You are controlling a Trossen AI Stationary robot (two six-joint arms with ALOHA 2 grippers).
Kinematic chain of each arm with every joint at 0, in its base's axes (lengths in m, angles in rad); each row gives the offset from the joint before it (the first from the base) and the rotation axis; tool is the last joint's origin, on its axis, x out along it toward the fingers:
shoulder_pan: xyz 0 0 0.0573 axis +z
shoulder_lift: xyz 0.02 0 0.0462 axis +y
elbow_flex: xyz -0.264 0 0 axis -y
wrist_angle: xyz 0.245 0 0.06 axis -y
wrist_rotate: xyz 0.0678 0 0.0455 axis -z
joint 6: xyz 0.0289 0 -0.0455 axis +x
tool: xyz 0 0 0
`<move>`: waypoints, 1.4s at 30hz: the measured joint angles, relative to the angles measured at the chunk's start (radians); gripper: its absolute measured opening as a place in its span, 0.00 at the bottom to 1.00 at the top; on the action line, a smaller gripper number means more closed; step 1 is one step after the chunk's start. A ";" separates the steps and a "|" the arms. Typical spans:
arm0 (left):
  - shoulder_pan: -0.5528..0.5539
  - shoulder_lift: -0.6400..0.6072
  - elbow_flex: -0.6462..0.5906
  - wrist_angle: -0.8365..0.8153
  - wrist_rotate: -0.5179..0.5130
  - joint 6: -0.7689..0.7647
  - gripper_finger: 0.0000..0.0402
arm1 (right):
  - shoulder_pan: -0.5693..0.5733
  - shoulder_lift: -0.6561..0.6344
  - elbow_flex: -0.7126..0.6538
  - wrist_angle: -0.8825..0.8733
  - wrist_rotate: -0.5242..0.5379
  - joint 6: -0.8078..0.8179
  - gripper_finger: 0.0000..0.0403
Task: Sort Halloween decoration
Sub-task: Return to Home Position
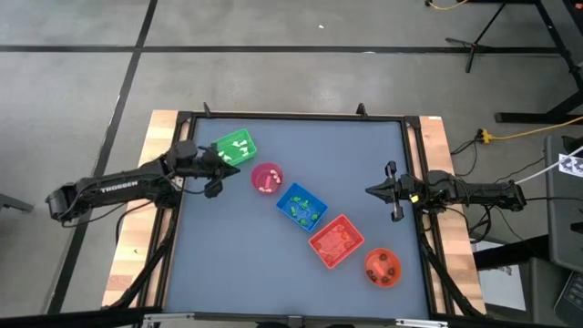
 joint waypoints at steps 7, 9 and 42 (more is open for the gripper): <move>0.000 -0.040 -0.149 0.225 -0.015 -0.037 0.00 | 0.000 0.000 0.000 0.000 0.000 0.000 0.01; 0.000 -0.043 -0.148 0.229 -0.031 -0.030 0.00 | 0.000 0.000 0.000 0.000 0.000 0.000 0.01; -0.182 -0.365 -0.152 0.079 -0.183 0.180 0.00 | 0.000 0.000 0.000 0.001 0.000 0.000 0.01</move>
